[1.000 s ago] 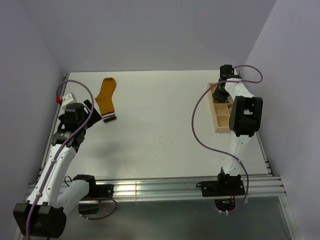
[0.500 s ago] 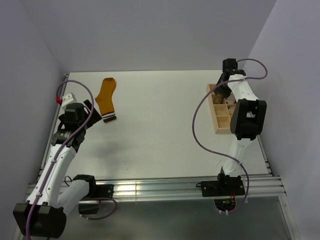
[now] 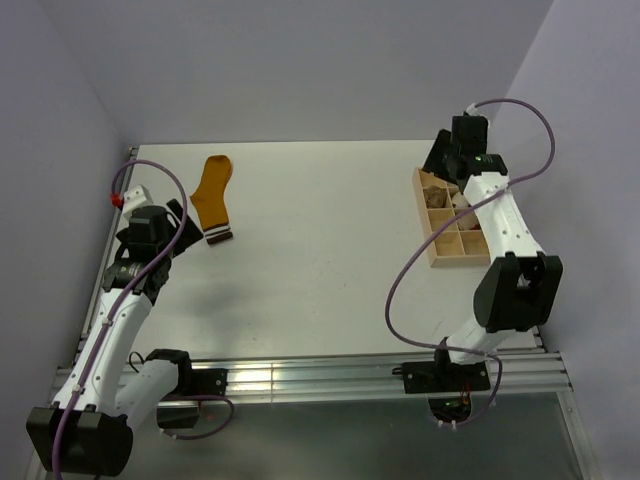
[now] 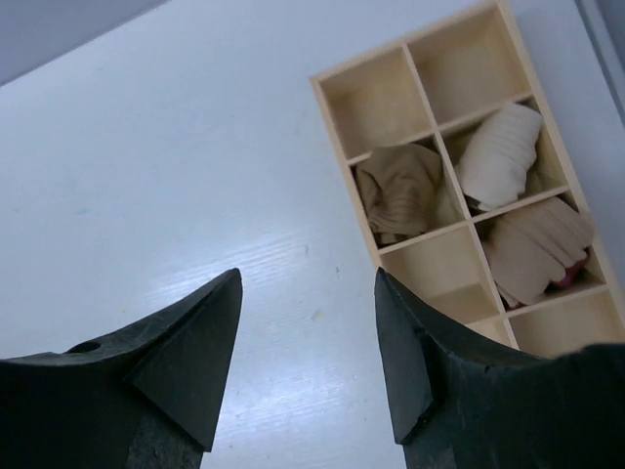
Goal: Roll the socks
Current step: Move the sock to the center of the board.
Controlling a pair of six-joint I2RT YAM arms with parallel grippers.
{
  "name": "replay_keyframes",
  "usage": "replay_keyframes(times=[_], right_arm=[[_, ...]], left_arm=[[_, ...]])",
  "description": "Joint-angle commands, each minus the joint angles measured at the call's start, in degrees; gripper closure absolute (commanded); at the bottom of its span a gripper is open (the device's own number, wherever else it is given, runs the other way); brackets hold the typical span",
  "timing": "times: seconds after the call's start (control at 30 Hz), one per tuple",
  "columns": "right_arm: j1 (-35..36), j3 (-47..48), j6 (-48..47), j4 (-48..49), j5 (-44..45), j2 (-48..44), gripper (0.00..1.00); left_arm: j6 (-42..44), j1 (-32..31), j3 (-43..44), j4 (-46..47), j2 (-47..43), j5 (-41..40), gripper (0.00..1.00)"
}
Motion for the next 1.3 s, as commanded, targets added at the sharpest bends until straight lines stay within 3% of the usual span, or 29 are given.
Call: replay_keyframes(times=[0.0, 0.23, 0.47, 0.67, 0.87, 1.27], right_arm=[[4.3, -4.99, -4.69, 9.75, 3.13, -9.5, 0.36], [8.62, -24.47, -6.01, 23.2, 2.71, -32.43, 0.19], [8.97, -42.25, -3.74, 35.76, -5.38, -58.44, 0.15], [9.32, -52.11, 1.02, 35.36, -6.27, -76.21, 0.05], [11.34, -53.96, 1.45, 29.12, -4.94, -80.45, 0.04], [14.59, -53.61, 0.58, 27.44, -10.66, -73.24, 0.05]], left_arm=[[0.08, 0.44, -0.43, 1.91, -1.21, 0.75, 0.0], [-0.27, 0.79, -0.51, 2.26, -0.69, 1.27, 0.0], [-0.36, 1.06, -1.13, 3.57, 0.63, 3.91, 0.01], [-0.71, 0.97, -0.35, 4.19, 3.97, 7.86, 0.01], [-3.87, 0.27, 3.44, 2.78, 13.71, 11.99, 0.02], [-8.53, -3.6, 21.08, 9.02, 42.27, 3.91, 0.05]])
